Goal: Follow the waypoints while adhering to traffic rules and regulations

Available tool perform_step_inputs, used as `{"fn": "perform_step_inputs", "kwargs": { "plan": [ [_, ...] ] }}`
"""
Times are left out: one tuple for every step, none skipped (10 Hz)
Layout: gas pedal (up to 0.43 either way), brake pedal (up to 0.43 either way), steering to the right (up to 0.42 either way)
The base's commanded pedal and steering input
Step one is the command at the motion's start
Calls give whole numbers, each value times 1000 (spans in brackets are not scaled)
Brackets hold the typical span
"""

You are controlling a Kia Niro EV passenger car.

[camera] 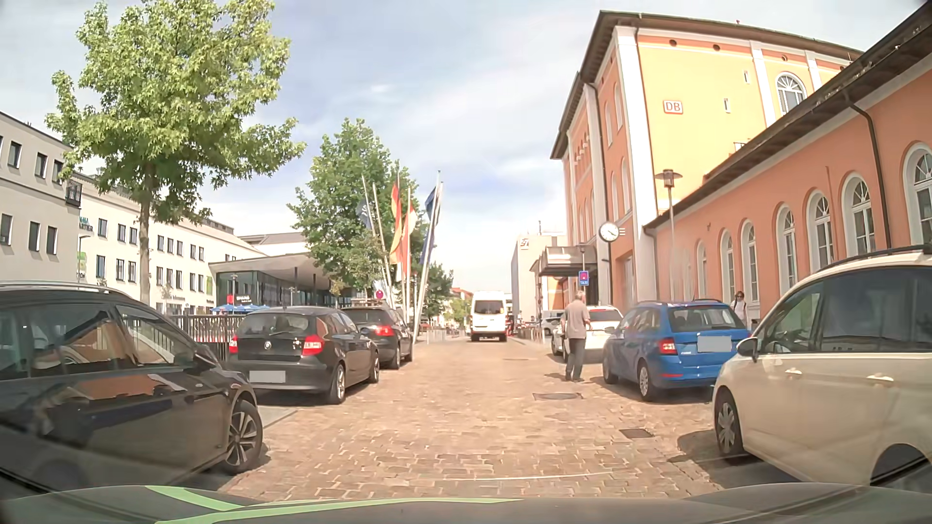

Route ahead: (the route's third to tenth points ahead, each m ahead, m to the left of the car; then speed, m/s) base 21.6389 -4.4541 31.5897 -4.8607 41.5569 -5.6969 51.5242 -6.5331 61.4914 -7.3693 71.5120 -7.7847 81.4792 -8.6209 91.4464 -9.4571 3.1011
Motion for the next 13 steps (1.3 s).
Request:
{"fn": "perform_step_inputs", "kwargs": {
  "plan": [
    [28, 0, 21],
    [28, 0, 25],
    [28, 0, 27],
    [39, 0, 27],
    [39, 0, 28],
    [39, 0, 28],
    [39, 0, 28],
    [39, 0, 28],
    [47, 0, 28],
    [47, 0, 28],
    [47, 0, 28],
    [47, 0, 27],
    [47, 0, 25]
  ]
}}
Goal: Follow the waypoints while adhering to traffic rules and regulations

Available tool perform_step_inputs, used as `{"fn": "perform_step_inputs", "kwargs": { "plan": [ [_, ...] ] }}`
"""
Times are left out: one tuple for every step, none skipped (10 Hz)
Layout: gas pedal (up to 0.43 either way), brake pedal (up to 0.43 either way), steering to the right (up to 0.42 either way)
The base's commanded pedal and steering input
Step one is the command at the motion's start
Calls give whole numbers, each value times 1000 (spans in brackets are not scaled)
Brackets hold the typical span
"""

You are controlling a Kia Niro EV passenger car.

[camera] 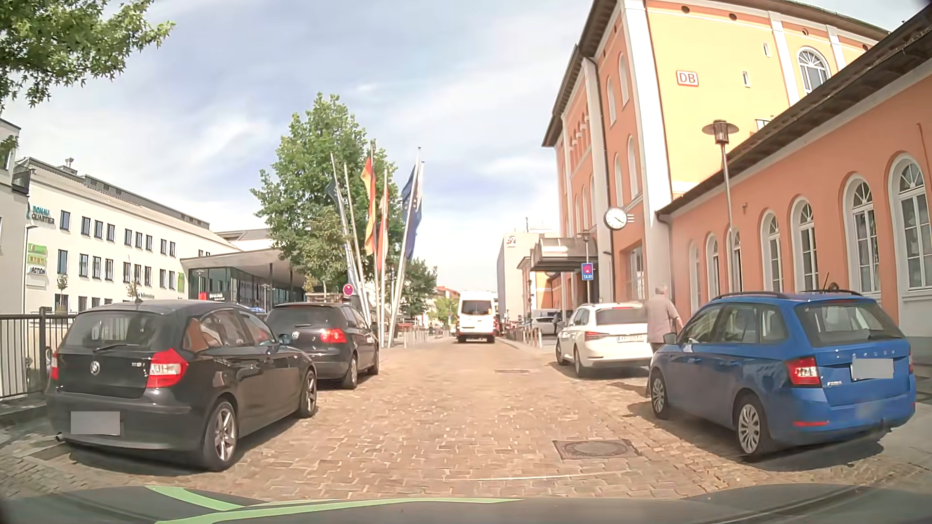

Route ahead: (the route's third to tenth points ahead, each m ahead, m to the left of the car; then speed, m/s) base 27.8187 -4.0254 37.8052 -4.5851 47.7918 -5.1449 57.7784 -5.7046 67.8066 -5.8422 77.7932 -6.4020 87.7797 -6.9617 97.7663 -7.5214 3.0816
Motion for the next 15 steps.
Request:
{"fn": "perform_step_inputs", "kwargs": {
  "plan": [
    [47, 0, 21],
    [47, 0, 20],
    [47, 0, 19],
    [47, 0, 17],
    [47, 0, 16],
    [47, 0, 15],
    [47, 0, 14],
    [47, 0, 14],
    [47, 0, 12],
    [47, 0, 8],
    [47, 0, 7],
    [47, 0, 7],
    [47, 0, 5],
    [47, 0, 3],
    [47, 0, 4]
  ]
}}
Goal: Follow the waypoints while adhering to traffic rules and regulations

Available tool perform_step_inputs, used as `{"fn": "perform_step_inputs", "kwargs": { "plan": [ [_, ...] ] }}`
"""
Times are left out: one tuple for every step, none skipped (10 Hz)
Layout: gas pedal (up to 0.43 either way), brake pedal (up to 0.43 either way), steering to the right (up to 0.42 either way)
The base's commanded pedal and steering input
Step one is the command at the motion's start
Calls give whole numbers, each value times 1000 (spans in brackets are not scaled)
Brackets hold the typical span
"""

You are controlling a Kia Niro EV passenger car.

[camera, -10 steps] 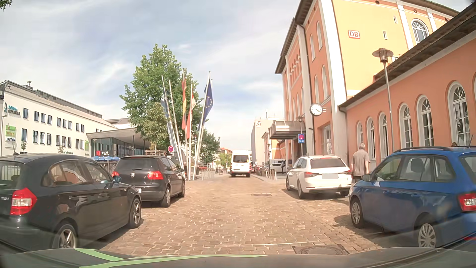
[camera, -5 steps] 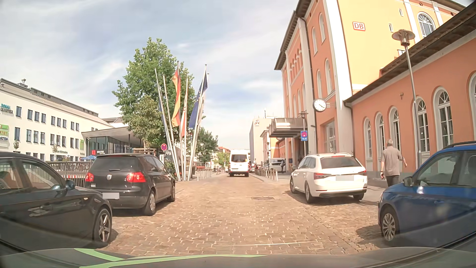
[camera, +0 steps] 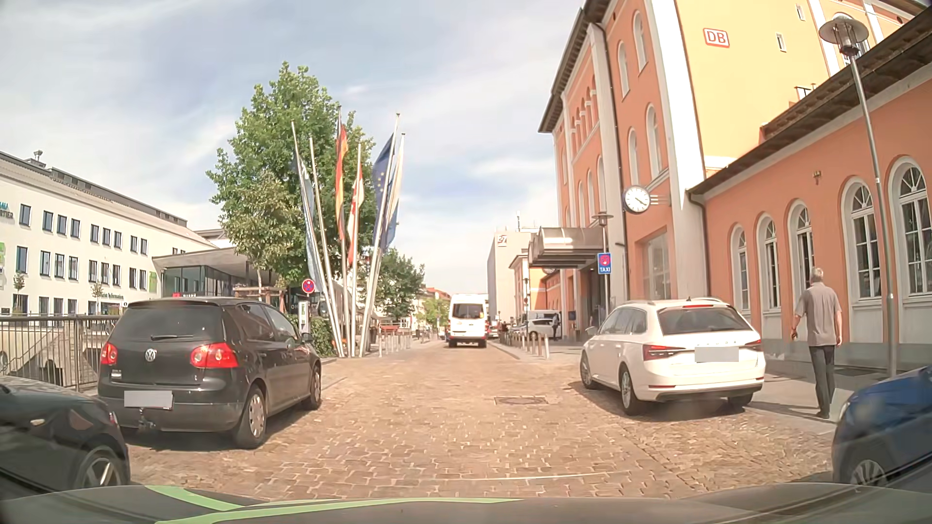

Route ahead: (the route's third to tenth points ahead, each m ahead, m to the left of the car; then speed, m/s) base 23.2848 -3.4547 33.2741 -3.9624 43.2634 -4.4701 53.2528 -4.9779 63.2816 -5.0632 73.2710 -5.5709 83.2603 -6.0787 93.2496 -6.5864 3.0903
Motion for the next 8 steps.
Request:
{"fn": "perform_step_inputs", "kwargs": {
  "plan": [
    [47, 0, 2],
    [59, 0, 0],
    [59, 0, 0],
    [59, 0, 0],
    [59, 0, 0],
    [59, 0, 0],
    [59, 0, -5],
    [59, 0, -9]
  ]
}}
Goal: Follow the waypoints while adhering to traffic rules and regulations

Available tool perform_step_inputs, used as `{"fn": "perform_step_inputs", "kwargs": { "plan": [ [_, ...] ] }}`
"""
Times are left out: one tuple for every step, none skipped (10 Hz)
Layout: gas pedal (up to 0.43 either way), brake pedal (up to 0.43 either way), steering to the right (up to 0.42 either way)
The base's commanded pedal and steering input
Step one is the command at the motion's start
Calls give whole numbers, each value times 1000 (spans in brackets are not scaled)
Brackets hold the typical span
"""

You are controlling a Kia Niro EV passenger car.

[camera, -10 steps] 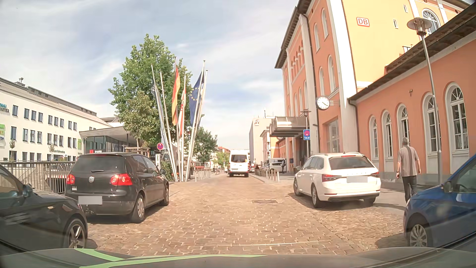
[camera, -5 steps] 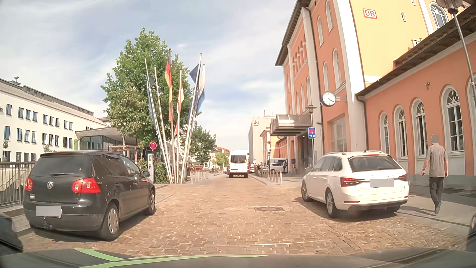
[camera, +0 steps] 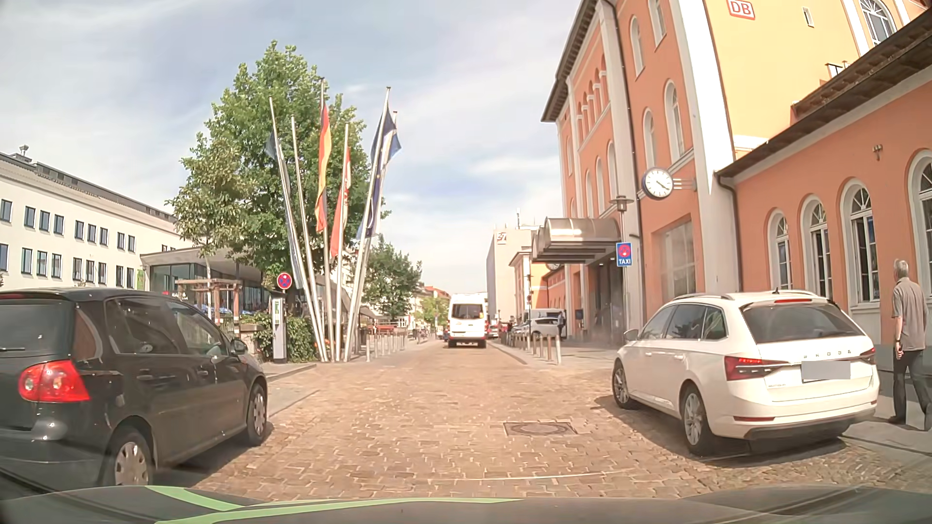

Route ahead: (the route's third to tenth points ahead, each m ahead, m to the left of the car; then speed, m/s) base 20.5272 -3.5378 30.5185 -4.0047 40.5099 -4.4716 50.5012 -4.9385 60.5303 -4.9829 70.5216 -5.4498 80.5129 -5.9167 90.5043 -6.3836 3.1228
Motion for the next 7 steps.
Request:
{"fn": "perform_step_inputs", "kwargs": {
  "plan": [
    [59, 0, -7],
    [59, 0, -5],
    [59, 0, -6],
    [59, 0, -8],
    [59, 0, -7],
    [67, 0, -9],
    [67, 0, -11]
  ]
}}
